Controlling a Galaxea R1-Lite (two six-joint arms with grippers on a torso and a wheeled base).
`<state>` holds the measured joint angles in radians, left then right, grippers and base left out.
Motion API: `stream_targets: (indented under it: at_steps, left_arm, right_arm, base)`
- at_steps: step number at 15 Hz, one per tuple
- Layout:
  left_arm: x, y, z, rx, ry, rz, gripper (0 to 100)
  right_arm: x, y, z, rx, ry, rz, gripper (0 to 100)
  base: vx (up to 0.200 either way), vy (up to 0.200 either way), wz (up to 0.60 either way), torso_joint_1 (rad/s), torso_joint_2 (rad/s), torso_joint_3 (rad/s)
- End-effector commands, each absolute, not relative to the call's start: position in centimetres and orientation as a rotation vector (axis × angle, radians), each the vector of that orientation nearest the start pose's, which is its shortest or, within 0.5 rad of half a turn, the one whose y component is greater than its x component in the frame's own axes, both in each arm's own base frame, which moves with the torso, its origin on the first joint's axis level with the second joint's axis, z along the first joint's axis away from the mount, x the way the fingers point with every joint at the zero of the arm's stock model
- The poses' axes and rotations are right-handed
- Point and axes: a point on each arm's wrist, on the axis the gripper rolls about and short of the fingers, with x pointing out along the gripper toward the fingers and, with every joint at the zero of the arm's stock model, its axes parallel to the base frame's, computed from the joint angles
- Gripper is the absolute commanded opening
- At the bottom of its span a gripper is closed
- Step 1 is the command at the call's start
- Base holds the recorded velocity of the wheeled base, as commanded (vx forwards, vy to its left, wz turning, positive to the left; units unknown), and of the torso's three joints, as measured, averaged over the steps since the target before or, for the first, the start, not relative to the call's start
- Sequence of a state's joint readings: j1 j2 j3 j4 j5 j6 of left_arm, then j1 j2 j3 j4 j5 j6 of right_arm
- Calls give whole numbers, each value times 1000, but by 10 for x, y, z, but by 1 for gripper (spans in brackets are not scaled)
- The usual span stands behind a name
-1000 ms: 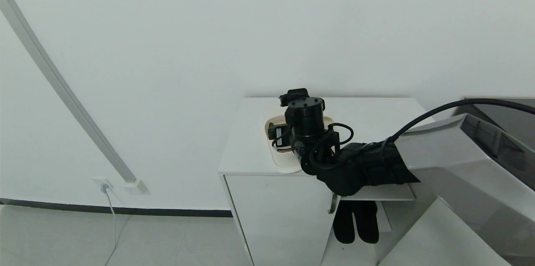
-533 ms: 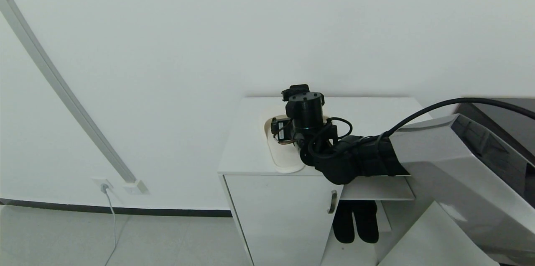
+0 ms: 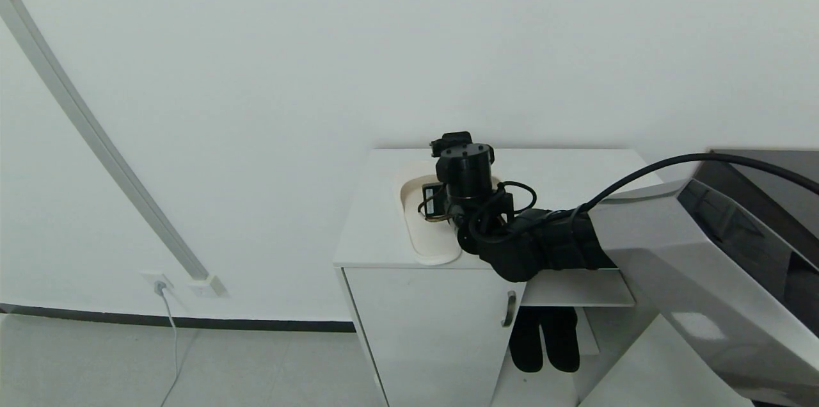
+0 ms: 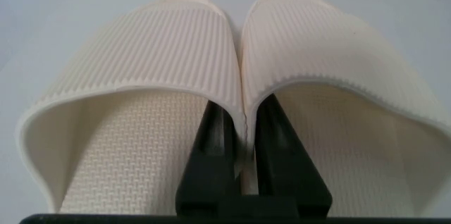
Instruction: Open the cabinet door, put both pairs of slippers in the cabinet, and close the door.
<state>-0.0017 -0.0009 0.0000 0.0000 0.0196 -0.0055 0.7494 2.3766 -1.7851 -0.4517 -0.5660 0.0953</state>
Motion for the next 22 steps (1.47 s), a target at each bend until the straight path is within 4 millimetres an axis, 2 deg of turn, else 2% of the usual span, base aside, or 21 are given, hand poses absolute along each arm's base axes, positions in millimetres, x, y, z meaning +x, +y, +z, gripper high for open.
stream_targets:
  at_steps: [1,4,8,9,10,11,16,19,22]
  left_arm:
    - [-23,0,75,-6,0,18,0]
    - [-23,0,75,-8,1,18,0]
    - [-23,0,75,-6,0,18,0]
    - [-23,0,75,-6,0,18,0]
    - [-23,0,75,-6,1,18,0]
    - [-23,0,75,-8,0,18,0]
    - [-23,0,75,-9,0,18,0]
    - [-23,0,75,-12,0,18,0]
    - [-23,0,75,-14,0,18,0]
  right_arm:
    - [375,333,161,12,116,178,0]
    - [367,328,176,29,100,184,0]
    - [327,305,200,27,112,230,0]
    - [327,305,200,27,112,230,0]
    - [302,290,203,25,117,285,0]
    - [289,281,204,20,124,313,0]
    - [241,238,198,9,150,389,0]
    - [218,217,201,9,158,399,0]
    - [209,216,198,-1,169,423,0]
  base:
    - [0,0,0,0,0,0]
    - [0,0,0,0,0,0]
    - [0,0,0,0,0,0]
    - [0,0,0,0,0,0]
    - [0,0,0,0,0,0]
    - [0,0,0,0,0,0]
    - [0,0,0,0,0,0]
    - [0,0,0,0,0,0]
    - [0,0,0,0,0,0]
